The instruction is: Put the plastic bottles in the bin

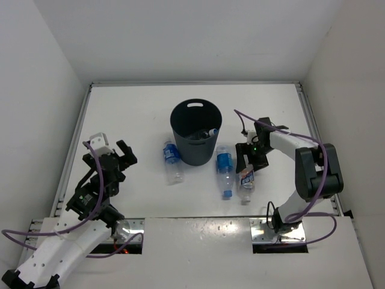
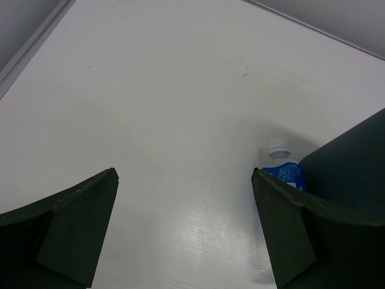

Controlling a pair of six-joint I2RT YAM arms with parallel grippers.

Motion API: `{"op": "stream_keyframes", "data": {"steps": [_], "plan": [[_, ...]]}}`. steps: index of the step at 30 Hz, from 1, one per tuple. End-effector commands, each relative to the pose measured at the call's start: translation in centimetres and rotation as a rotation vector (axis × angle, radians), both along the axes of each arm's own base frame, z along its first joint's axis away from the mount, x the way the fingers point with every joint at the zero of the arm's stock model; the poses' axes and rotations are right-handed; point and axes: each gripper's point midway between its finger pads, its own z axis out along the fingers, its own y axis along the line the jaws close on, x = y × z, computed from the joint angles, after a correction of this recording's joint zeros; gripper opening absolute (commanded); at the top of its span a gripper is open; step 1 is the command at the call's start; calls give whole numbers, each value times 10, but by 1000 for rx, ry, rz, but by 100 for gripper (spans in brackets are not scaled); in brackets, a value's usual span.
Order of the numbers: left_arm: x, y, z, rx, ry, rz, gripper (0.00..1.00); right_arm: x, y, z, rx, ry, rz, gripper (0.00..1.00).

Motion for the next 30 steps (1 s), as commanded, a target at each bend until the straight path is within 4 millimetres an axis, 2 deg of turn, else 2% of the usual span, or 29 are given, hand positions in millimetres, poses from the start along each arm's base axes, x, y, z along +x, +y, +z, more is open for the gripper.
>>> {"op": "stream_keyframes", "data": {"steps": [1, 3, 6, 7, 8, 10, 11, 13, 15, 17, 18, 20, 21, 22, 23, 25, 26, 28, 30], "plan": [[1, 0, 6, -26, -34, 19, 100, 9, -2, 4, -15, -11, -14, 75], [1, 0, 6, -26, -34, 19, 100, 11, -6, 4, -24, -9, -35, 73], [1, -2, 6, -26, -34, 10, 100, 28, -16, 15, -30, -78, -75, 64], [0, -2, 4, -21, -26, 10, 100, 37, -17, 19, -34, -106, -87, 55], [0, -2, 4, -21, -26, 10, 100, 53, -23, 33, -27, -155, -124, 51], [0, -2, 4, -21, -26, 10, 100, 74, -26, 50, -31, -223, -153, 46], [0, -2, 4, -21, -26, 10, 100, 94, -28, 71, -39, -295, -160, 44], [-1, -1, 6, -26, -34, 10, 100, 115, -39, 90, -98, -370, -185, 38], [-1, -1, 6, -26, -34, 10, 100, 152, -47, 136, -129, -514, -227, 22], [-1, -1, 6, -26, -34, 10, 100, 167, -45, 165, -98, -577, -275, 20], [-1, -1, 6, -26, -34, 10, 100, 179, -43, 191, -81, -637, -292, 19], [-1, -1, 6, -26, -34, 10, 100, 190, -47, 215, -81, -689, -358, 16], [-1, -1, 6, -26, -34, 10, 100, 200, -49, 239, -74, -751, -386, 14], [-1, -1, 6, -26, -34, 10, 100, 205, -54, 251, -87, -785, -417, 12], [-1, -1, 6, -26, -34, 10, 100, 213, -55, 272, -74, -843, -437, 11], [-1, -1, 6, -26, -34, 10, 100, 221, -58, 292, -75, -903, -454, 10], [-1, -1, 6, -26, -34, 10, 100, 224, -58, 308, -64, -943, -458, 10], [-1, -1, 6, -26, -34, 10, 100, 229, -59, 318, -63, -973, -467, 10], [-1, -1, 6, -26, -34, 10, 100, 233, -59, 337, -49, -1024, -472, 8]]}}
